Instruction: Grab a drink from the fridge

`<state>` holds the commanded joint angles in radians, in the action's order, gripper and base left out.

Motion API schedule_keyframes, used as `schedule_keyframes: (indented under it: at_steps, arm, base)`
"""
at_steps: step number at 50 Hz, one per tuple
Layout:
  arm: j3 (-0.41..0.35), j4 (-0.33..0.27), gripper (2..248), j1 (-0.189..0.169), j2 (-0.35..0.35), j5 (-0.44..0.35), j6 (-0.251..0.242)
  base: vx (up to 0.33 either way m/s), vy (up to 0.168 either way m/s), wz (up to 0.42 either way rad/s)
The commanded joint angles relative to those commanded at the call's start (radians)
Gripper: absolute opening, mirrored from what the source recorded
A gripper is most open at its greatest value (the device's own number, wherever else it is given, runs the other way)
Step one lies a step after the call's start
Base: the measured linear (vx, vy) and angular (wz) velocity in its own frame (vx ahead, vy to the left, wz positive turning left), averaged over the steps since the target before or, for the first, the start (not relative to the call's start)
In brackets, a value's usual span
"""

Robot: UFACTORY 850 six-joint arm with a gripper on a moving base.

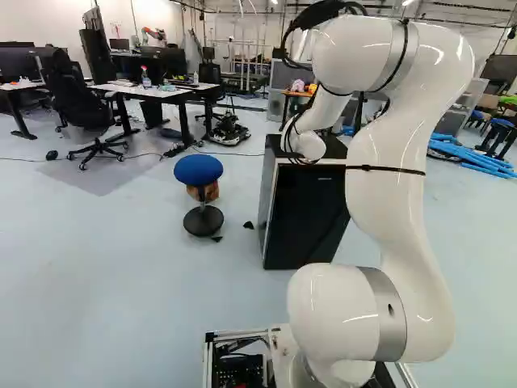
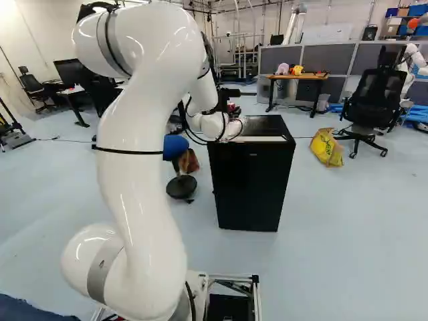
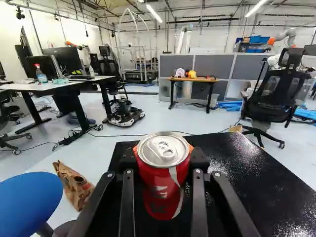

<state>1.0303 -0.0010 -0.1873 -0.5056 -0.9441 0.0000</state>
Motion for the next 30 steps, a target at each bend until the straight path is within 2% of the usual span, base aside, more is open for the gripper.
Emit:
schedule_keyframes:
  at_steps: [30]
  arm:
    - [-0.239, 0.0, 98, 0.048, 0.199, 0.018, 0.0]
  base:
    - [0.0, 0.0, 0.0]
